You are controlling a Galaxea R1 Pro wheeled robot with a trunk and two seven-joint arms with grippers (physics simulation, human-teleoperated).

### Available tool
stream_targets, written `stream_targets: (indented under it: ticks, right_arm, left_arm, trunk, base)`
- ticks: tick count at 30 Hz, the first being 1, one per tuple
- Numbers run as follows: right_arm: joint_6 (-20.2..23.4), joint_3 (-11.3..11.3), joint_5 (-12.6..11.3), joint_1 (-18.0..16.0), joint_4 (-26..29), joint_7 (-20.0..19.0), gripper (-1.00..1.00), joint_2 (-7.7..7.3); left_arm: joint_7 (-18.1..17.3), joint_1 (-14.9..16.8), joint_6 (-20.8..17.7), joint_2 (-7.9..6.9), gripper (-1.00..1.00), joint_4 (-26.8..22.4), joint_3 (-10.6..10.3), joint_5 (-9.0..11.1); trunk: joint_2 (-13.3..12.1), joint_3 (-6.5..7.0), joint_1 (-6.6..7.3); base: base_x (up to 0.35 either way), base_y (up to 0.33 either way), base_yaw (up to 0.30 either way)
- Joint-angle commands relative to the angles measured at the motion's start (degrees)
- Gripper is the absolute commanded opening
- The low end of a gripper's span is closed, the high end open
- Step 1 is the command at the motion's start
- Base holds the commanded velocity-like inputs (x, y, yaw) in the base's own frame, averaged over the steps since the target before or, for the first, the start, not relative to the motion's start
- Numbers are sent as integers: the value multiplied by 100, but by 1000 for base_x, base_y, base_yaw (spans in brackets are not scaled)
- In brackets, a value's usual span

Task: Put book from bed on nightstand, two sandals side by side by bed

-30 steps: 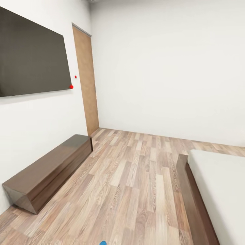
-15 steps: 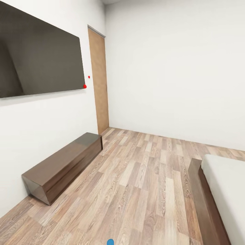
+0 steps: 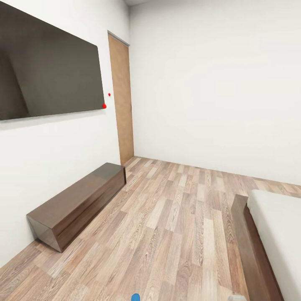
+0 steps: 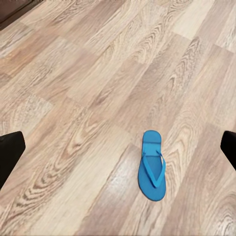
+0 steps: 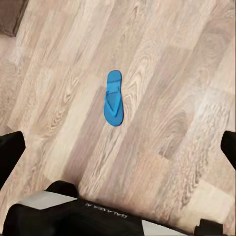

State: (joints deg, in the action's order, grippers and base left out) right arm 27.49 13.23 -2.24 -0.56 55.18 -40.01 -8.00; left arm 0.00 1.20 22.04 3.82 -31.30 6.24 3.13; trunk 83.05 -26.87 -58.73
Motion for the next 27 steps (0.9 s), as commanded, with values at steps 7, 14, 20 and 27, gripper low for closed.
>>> stream_targets:
  ticks: [7, 14, 20, 27]
  right_arm:
    - [199, 53, -42, -3, 167, -2170, 100, -601]
    - [86, 64, -31, -5, -492, -2346, 100, -728]
    - [-95, 66, -41, -6, -729, -2345, 100, -729]
    - [-103, 66, -40, -2, -744, -2345, 100, -729]
  left_arm:
    - [-9, 3, 13, -4, 100, -17, 16, 38]
    - [-15, 3, 19, -1, 100, -24, 11, 34]
    - [-2, 5, -456, 25, 100, -959, -84, -27]
    - [-205, 194, -4163, 39, 100, -3452, -402, 30]
  trunk:
    - [3, -6, 0]
    - [3, -6, 0]
    - [3, -6, 0]
    - [3, -6, 0]
  base:
    - [0, 0, 0]
    - [0, 0, 0]
    - [0, 0, 0]
    - [0, 0, 0]
